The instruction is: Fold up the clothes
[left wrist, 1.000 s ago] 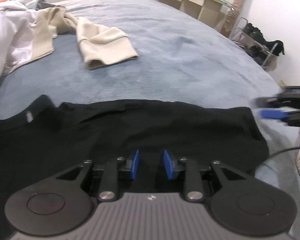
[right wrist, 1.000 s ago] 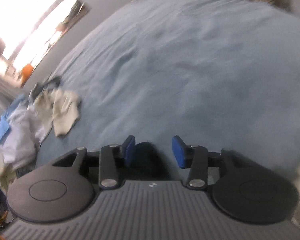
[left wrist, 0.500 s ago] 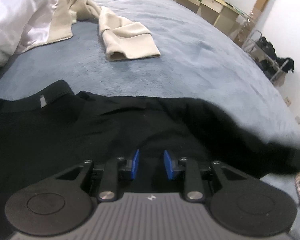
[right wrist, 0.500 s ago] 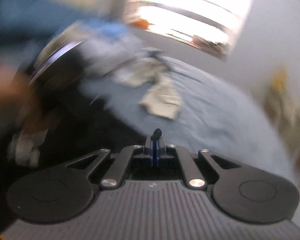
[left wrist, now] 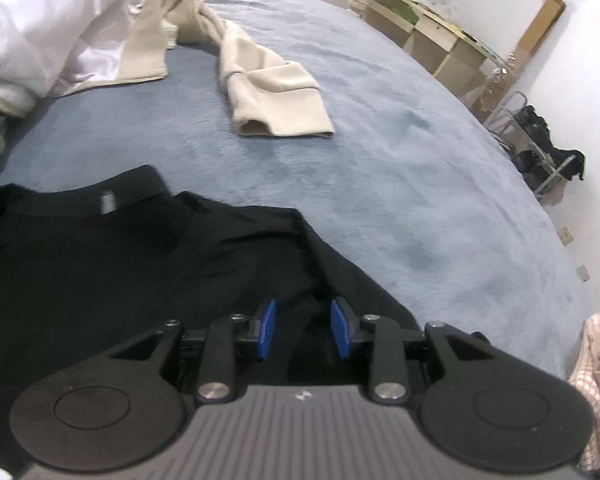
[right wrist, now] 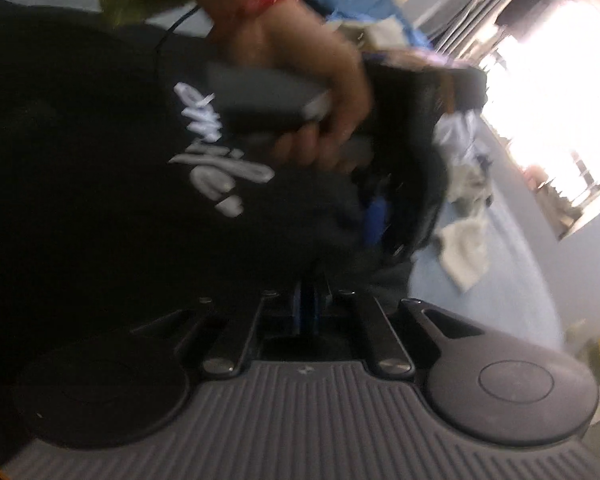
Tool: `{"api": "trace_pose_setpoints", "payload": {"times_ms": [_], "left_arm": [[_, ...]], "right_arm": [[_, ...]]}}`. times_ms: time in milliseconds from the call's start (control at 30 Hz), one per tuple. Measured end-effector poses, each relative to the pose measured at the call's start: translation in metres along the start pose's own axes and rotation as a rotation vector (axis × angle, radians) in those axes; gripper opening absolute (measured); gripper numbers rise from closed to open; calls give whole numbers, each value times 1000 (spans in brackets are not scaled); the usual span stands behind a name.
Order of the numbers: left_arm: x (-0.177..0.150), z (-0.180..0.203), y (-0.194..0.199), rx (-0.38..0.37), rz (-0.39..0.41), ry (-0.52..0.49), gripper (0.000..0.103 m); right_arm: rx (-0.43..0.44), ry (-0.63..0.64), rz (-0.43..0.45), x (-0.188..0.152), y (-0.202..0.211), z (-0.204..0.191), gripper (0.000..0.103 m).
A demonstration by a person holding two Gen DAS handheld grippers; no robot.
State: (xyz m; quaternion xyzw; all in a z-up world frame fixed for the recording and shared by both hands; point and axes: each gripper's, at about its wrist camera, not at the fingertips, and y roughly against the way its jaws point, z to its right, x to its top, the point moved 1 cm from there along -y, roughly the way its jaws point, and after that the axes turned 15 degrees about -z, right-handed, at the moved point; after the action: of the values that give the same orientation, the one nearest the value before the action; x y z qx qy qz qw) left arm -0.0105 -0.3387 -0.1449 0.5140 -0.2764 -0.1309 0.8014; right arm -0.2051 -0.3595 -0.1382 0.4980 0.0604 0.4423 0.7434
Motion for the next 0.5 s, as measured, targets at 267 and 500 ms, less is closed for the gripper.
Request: {"api": "trace_pose_setpoints", "payload": {"times_ms": [267, 500], "left_arm": [[-22, 16, 45, -14, 85, -163, 35], [-66, 69, 27, -66, -91, -492, 34]], "right_arm": [[210, -473, 9, -7, 26, 53, 41], [134, -925, -105, -44, -5, 122, 40]]}}
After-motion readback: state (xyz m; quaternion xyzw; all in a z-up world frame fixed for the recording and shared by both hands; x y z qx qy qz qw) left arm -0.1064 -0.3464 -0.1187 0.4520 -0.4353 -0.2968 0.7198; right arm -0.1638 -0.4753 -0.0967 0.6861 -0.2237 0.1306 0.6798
